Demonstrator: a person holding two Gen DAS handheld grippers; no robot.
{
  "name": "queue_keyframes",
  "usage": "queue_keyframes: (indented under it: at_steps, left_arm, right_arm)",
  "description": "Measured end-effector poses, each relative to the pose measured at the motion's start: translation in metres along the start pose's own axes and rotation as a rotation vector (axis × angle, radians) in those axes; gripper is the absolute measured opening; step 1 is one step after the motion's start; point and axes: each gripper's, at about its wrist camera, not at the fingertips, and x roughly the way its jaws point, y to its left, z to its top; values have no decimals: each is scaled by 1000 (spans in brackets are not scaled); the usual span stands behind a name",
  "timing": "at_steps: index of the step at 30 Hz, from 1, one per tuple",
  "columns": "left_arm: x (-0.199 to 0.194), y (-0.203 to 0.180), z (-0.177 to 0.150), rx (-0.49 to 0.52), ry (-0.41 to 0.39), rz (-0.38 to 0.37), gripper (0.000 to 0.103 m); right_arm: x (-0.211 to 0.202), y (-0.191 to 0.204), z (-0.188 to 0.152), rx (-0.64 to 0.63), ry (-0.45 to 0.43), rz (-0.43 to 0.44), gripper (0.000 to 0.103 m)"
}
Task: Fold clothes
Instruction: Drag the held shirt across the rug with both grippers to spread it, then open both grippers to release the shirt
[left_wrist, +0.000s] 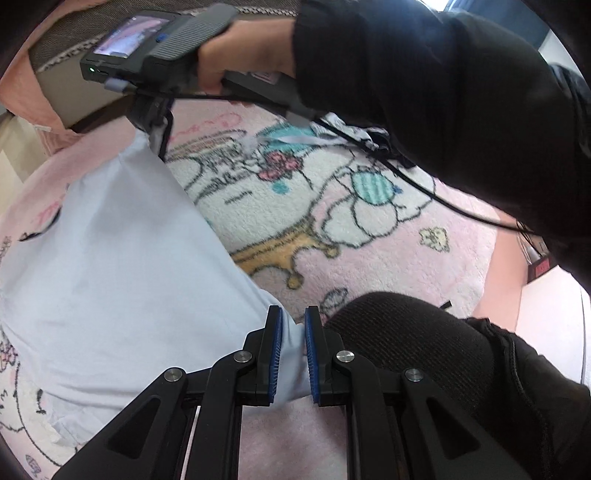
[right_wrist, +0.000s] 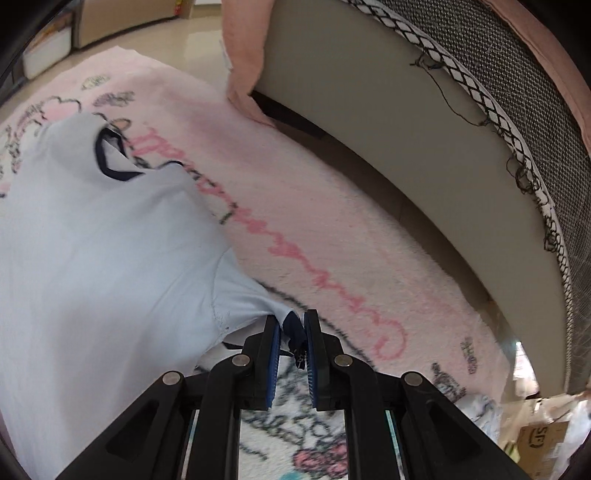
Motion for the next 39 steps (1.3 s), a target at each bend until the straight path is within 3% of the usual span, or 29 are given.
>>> queue_keyframes:
  at_steps: [4,8,14,17,19,26,27,29,30,35,39]
  left_arm:
    - [10,-6,-5,12,31,-34,11]
    - [19,-11,-9,21,55,-52,11]
    - [16,-1,-6,-11,35,13,11]
    - [13,14,-6,-72,42,45,11]
    - [12,24,-7,-113,46,66,12]
    - [6,56,-18,-259,48,100,14]
    - [3,59,-19,-272,36,98,21]
    - [-3,64,-21,-302,8,86,67]
    - [-5,67,-21,-315,-3,75,103]
    - [-14,84,-25,-395,-54,35,103]
    - [-22,101,-34,-434,-70,109,103]
  right_arm:
    - [11,-6,6,4,0,-77,10]
    - [24,-12,11,19,35,-71,10]
    - [41,-13,2,25,90,-47,13]
    - [46,-12,-5,34,112,-48,30]
    - [44,-12,-11,40,113,-54,62]
    - [23,-2,-23,20,64,-60,75]
    - [21,-1,-23,25,57,-45,75]
    - [14,-2,-26,59,42,-10,75]
    - [11,-3,-27,80,34,10,75]
    - [-14,-4,-35,146,1,90,75]
    - [-40,1,-50,167,-38,92,75]
